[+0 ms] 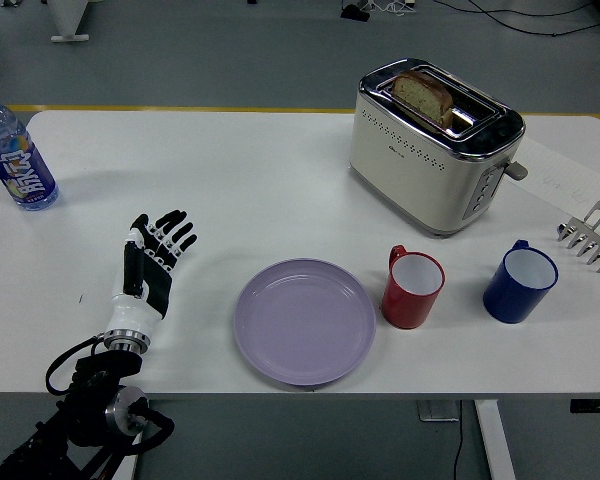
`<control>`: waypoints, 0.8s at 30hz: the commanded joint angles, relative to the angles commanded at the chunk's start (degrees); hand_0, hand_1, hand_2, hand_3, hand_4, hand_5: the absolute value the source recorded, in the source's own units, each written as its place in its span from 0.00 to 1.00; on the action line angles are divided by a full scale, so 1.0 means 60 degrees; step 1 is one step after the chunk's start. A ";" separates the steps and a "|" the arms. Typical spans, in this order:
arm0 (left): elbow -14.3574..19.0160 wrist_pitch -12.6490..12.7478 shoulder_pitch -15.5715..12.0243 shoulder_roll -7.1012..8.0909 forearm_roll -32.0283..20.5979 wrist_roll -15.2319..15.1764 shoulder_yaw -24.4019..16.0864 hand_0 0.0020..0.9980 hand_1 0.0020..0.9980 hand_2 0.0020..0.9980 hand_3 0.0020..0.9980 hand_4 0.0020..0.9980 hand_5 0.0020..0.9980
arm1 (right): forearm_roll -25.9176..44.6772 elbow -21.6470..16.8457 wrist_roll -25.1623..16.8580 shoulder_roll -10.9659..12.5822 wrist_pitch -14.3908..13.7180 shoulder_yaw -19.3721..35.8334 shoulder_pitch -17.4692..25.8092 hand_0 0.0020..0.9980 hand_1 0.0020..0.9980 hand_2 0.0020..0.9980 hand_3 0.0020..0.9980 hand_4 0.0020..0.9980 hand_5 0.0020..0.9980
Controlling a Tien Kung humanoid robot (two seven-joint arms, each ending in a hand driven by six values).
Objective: Push plate across desktop
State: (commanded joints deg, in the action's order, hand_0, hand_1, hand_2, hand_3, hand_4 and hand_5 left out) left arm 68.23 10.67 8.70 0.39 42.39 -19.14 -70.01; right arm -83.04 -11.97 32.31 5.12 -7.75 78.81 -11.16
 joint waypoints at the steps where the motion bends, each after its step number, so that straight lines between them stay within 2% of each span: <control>1: 0.0035 -0.0005 -0.0020 0.0113 0.0253 0.0333 -0.0229 0.71 0.73 0.72 0.59 0.51 1.00 | 0.0015 -0.0001 0.0002 -0.0002 -0.0007 -0.0005 0.0006 0.57 0.56 0.69 0.61 0.34 0.31; 2: 0.0051 -0.0007 -0.0028 0.0163 0.0432 0.0635 -0.0381 0.71 0.73 0.72 0.59 0.51 1.00 | 0.0022 -0.0002 0.0003 -0.0003 -0.0010 -0.0007 0.0009 0.57 0.56 0.69 0.61 0.34 0.31; 4: 0.0140 -0.0268 -0.0096 0.0462 0.0810 0.1371 -0.0834 0.69 0.71 0.70 0.59 0.51 1.00 | 0.0038 -0.0004 0.0012 -0.0008 -0.0018 -0.0017 0.0008 0.57 0.56 0.69 0.61 0.34 0.32; 6: 0.0203 -0.0475 -0.0154 0.0638 0.1074 0.1850 -0.1189 0.69 0.71 0.70 0.59 0.51 1.00 | 0.0063 -0.0001 0.0005 -0.0008 -0.0026 -0.0021 0.0010 0.57 0.56 0.69 0.61 0.34 0.32; 8: 0.0275 -0.0626 -0.0225 0.0791 0.1228 0.2080 -0.1544 0.69 0.71 0.70 0.59 0.51 1.00 | 0.0055 0.0000 0.0003 -0.0014 -0.0030 -0.0009 0.0009 0.57 0.56 0.69 0.61 0.34 0.32; 15: 0.0430 -0.1002 -0.0529 0.1131 0.1456 0.2336 -0.2730 0.69 0.71 0.69 0.59 0.51 1.00 | 0.0066 0.0000 0.0006 -0.0033 -0.0049 0.0009 0.0005 0.57 0.56 0.69 0.61 0.34 0.32; 24: 0.0518 -0.1266 -0.0786 0.1155 0.1613 0.2365 -0.4032 0.68 0.71 0.69 0.59 0.51 1.00 | 0.0062 -0.0009 0.0029 -0.0056 -0.0058 0.0042 0.0020 0.57 0.56 0.69 0.61 0.34 0.31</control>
State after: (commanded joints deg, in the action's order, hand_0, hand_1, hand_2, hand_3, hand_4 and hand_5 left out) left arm 71.34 3.07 3.98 7.32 52.08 -4.95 -94.20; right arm -82.66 -12.03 32.49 4.79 -8.10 79.06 -11.04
